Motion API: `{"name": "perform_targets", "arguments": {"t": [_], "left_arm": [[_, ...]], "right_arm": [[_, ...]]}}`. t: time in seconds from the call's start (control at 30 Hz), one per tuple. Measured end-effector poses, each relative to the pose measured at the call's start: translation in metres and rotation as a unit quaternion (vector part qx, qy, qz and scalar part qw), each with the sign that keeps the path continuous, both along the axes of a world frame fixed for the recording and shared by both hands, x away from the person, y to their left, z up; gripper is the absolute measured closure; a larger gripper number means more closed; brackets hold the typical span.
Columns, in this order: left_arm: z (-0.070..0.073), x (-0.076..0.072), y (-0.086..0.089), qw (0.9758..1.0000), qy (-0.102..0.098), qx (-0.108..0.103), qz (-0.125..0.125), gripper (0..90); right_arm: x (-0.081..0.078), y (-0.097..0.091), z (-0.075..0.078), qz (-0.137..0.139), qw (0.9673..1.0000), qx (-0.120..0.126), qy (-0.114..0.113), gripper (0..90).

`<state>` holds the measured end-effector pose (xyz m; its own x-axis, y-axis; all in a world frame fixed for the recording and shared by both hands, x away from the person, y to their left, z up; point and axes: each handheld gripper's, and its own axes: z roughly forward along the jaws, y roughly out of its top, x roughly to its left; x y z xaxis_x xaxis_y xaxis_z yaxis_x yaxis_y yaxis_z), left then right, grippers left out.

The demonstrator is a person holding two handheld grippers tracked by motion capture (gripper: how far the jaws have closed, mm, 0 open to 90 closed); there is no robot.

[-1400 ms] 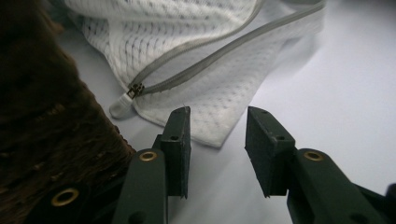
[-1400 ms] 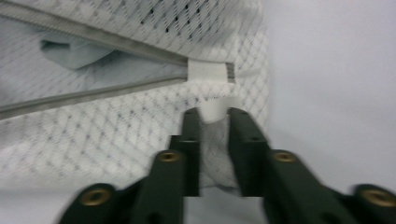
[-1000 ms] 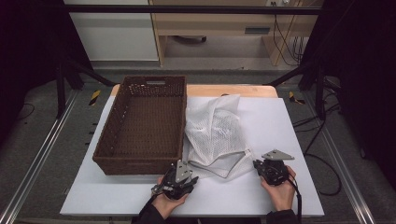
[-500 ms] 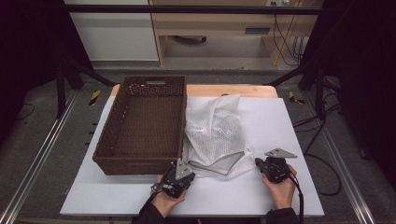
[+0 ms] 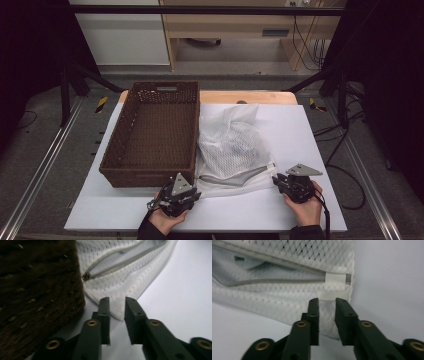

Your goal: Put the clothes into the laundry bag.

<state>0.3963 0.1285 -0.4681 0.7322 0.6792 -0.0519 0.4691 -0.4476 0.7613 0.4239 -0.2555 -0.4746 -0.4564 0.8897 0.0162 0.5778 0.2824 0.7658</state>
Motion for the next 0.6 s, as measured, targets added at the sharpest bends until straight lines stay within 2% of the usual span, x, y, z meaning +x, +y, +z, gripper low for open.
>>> {"name": "perform_targets", "arguments": {"t": [0.03,0.1,0.17,0.27,0.43,0.6], "left_arm": [[0.001,-0.002,0.003,1.0000,-0.006,-0.002,0.004,66.5],[0.002,-0.004,0.010,0.9999,-0.010,-0.011,0.002,62.7],[0.001,-0.006,0.015,0.9998,-0.016,-0.011,0.004,58.3],[0.001,-0.006,0.023,0.9998,-0.015,-0.012,0.008,53.5],[0.000,-0.004,0.033,0.9996,-0.017,-0.017,0.014,44.8],[0.000,-0.003,0.040,0.9996,-0.013,-0.022,0.009,40.4]], "right_arm": [[0.000,0.000,0.001,-0.002,1.0000,0.002,-0.005,60.1],[0.001,-0.001,0.001,-0.002,0.9998,-0.006,-0.019,55.0],[0.001,0.000,0.001,-0.002,0.9998,0.001,-0.018,49.9],[0.003,-0.001,0.002,-0.007,0.9997,0.001,-0.023,42.8],[0.005,-0.006,0.005,-0.011,0.9995,0.013,-0.026,37.6],[0.004,-0.010,0.006,-0.018,0.9994,0.017,-0.025,35.4]]}}
